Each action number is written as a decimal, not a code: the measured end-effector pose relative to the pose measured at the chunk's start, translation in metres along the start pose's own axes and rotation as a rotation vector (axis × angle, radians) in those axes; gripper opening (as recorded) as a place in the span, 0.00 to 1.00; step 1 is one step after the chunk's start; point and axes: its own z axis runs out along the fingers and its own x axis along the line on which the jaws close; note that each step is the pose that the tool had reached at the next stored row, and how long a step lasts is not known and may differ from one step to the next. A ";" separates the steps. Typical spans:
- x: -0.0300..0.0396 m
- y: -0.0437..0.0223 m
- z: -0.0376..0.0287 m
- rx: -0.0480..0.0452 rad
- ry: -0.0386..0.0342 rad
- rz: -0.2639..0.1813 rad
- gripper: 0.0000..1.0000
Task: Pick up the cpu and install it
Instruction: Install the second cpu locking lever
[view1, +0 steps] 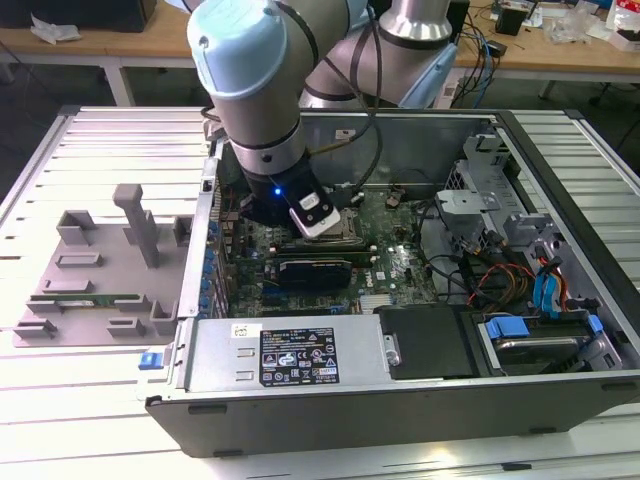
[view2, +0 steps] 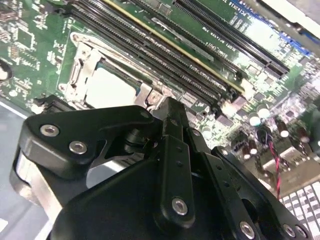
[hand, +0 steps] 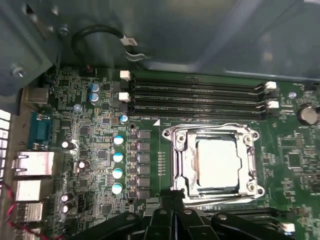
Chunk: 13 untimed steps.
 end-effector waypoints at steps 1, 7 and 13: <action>-0.0008 0.0010 -0.0044 0.0021 0.0004 0.000 0.11; -0.0099 0.0034 -0.0153 0.0133 0.0008 0.001 0.11; -0.0423 0.0028 -0.0093 0.0340 0.0046 0.006 0.11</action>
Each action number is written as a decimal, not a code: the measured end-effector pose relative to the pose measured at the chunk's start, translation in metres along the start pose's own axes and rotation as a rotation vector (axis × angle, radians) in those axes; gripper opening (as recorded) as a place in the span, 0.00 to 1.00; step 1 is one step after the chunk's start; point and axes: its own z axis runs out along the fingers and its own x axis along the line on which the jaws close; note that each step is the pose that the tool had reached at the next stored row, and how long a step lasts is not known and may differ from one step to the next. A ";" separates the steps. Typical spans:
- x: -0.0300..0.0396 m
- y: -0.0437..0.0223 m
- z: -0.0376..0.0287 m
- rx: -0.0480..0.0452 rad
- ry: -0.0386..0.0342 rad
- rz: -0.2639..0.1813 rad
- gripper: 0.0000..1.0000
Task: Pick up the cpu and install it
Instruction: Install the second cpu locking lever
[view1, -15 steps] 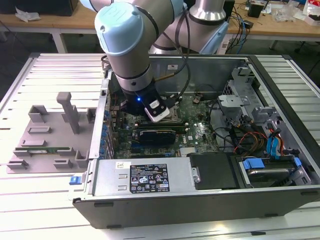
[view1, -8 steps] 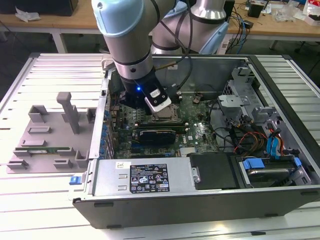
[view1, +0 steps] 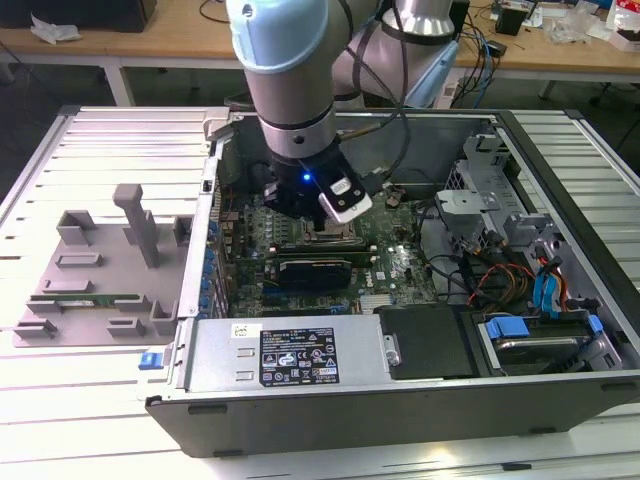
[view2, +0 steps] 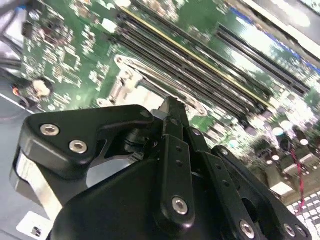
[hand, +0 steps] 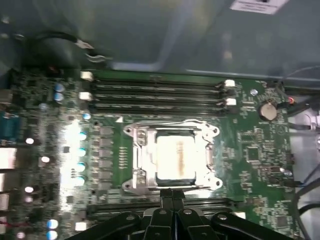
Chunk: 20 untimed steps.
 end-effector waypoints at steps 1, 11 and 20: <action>-0.0066 0.0010 0.0013 0.0148 0.0053 -0.002 0.11; -0.0109 0.0087 0.0032 0.1060 0.1134 -0.002 0.11; -0.0201 0.0239 0.0071 0.1143 0.1227 -0.002 0.11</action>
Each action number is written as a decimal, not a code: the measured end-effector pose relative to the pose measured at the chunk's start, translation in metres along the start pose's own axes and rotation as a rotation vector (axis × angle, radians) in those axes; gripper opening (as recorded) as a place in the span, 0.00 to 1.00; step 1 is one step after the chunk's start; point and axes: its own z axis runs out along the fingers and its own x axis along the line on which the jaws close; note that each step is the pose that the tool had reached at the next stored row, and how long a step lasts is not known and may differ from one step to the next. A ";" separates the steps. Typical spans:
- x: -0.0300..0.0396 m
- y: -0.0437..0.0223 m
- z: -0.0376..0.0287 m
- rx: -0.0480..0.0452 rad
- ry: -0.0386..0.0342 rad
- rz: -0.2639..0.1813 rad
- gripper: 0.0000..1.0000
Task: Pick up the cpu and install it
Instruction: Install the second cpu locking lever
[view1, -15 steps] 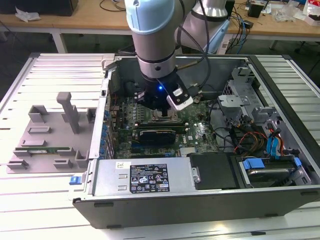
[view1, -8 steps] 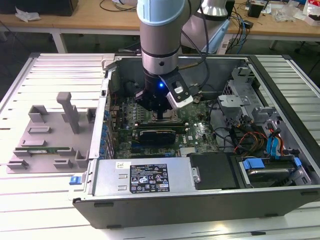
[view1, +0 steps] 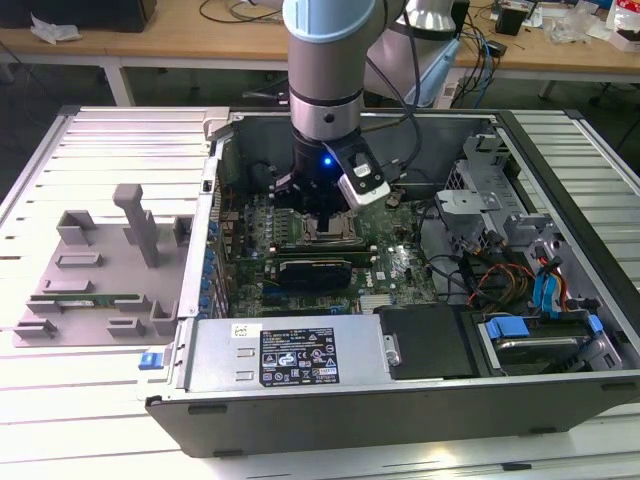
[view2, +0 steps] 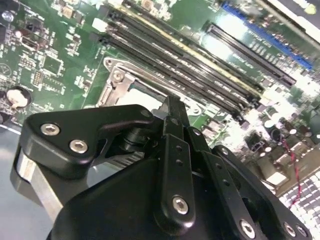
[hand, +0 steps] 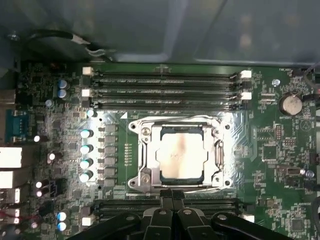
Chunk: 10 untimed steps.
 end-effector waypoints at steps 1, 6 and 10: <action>-0.0020 0.0005 0.0002 0.0000 0.0001 0.000 0.11; -0.0094 0.0166 0.0015 0.0000 0.0002 0.000 0.11; -0.0107 0.0181 -0.0003 0.0001 0.0008 0.000 0.11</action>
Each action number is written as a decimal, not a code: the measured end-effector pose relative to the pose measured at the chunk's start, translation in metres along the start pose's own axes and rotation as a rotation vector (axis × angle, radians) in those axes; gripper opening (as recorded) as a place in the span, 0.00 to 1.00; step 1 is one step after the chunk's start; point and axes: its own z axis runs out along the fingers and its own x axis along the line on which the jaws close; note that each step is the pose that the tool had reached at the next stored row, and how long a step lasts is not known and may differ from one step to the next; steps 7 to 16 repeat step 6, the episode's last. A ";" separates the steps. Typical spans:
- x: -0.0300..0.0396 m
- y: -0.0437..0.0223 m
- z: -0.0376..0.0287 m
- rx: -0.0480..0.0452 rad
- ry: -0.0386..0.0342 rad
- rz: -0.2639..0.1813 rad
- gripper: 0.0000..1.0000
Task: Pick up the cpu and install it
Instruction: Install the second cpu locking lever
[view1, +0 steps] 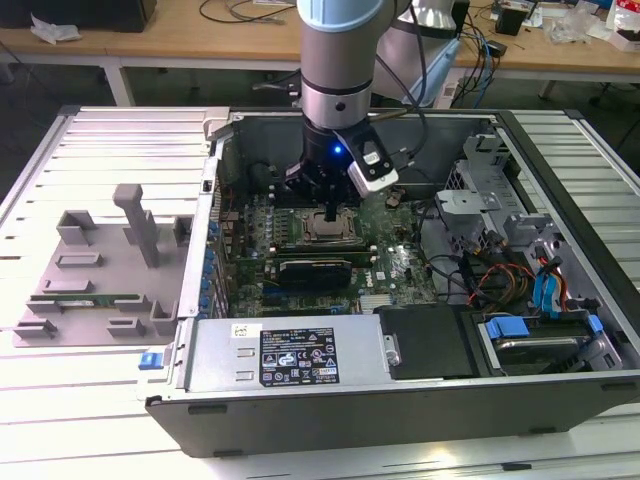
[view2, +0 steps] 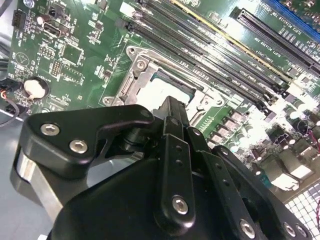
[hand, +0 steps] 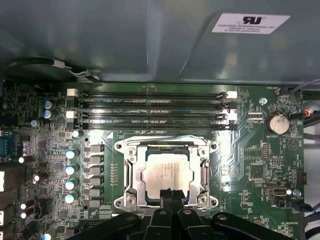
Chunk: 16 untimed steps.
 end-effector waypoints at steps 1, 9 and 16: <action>-0.0001 0.0001 -0.0003 -0.0002 0.0000 0.000 0.11; -0.0002 0.0001 -0.0012 -0.0001 0.0001 0.000 0.11; -0.0002 0.0001 -0.0012 -0.0001 0.0001 0.000 0.11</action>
